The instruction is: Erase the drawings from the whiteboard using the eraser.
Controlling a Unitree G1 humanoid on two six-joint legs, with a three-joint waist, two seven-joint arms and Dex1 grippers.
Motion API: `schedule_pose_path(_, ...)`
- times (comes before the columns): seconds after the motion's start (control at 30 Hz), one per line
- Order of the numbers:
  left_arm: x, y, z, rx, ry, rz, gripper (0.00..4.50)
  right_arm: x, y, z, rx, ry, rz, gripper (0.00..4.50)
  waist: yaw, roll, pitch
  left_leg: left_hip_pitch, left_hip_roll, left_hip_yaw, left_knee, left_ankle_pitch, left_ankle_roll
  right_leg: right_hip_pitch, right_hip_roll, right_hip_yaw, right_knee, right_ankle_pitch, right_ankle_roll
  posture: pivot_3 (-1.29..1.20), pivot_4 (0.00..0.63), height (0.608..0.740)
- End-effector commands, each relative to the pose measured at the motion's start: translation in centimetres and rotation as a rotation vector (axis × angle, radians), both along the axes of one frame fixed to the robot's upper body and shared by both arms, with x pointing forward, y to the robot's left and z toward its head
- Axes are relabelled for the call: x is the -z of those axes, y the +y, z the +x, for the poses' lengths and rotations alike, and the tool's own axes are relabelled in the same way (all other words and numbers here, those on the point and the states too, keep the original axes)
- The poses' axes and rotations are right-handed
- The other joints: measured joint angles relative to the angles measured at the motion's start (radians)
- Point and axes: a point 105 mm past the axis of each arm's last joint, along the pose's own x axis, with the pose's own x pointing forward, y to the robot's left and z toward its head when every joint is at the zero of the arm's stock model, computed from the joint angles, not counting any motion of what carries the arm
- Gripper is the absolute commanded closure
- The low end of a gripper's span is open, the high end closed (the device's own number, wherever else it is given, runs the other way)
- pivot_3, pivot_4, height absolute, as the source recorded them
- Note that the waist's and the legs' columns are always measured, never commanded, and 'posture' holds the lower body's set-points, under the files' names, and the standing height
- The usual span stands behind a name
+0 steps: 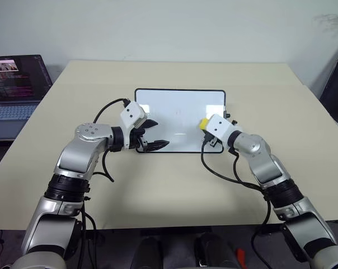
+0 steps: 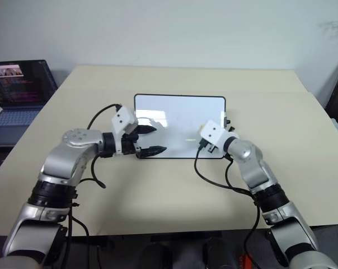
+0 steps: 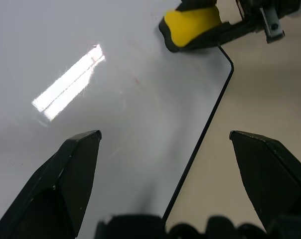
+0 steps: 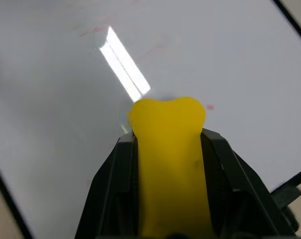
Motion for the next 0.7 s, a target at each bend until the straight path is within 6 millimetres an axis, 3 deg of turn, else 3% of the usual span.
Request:
schedule_pose_path(0.03, -1.6, 0.0, -0.1, 0.012, -0.054, -0.008, 0.00, 2.0, -1.3, 0.2, 0.051, 0.067, -0.053, 3.19, 0.000, 0.000, 0.000, 0.004, 0.000, 0.000, -0.001, 0.000, 0.000, 0.003, 0.000, 0.000, 0.000, 0.000, 0.000, 0.00, 0.150, 0.740)
schedule_pose_path(0.23, -1.5, 0.1, -0.2, 0.009, -0.049, -0.007, 0.00, -3.4, 0.2, 0.9, 0.034, -0.076, 0.146, 3.19, -0.002, 0.001, 0.001, 0.003, 0.001, 0.000, -0.001, 0.000, 0.000, 0.002, 0.000, 0.001, 0.000, 0.000, -0.001, 0.00, 0.150, 0.740)
schedule_pose_path(0.4, -1.3, 0.1, -0.3, 0.011, -0.045, -0.006, 0.00, -6.8, -0.6, 1.8, 0.090, -0.204, 0.210, 3.19, 0.001, 0.002, 0.002, -0.009, 0.001, 0.000, -0.001, 0.000, 0.000, -0.008, 0.000, 0.000, 0.000, 0.002, -0.005, 0.00, 0.150, 0.740)
schedule_pose_path(0.47, -1.3, 0.1, -0.3, 0.011, -0.045, -0.007, 0.00, -7.0, -0.8, 2.0, 0.104, -0.224, 0.213, 3.19, 0.003, 0.002, 0.002, -0.018, 0.000, 0.000, 0.000, 0.000, -0.001, -0.016, 0.000, 0.000, 0.001, 0.003, -0.005, 0.00, 0.150, 0.740)
schedule_pose_path(0.57, -1.3, 0.1, -0.3, 0.011, -0.045, -0.007, 0.00, -6.3, -1.0, 2.1, 0.111, -0.210, 0.183, 3.19, 0.003, 0.002, 0.002, -0.019, 0.000, 0.000, -0.002, -0.002, -0.002, -0.017, -0.004, 0.000, -0.001, 0.001, -0.005, 0.00, 0.150, 0.740)
schedule_pose_path(0.7, -1.3, 0.1, -0.4, 0.009, -0.044, -0.008, 0.00, -2.1, -1.7, 1.6, 0.108, -0.079, 0.073, 3.19, 0.002, 0.002, 0.002, -0.019, 0.000, 0.000, -0.002, -0.003, -0.003, -0.018, -0.005, 0.000, -0.001, -0.001, -0.005, 0.00, 0.150, 0.740)
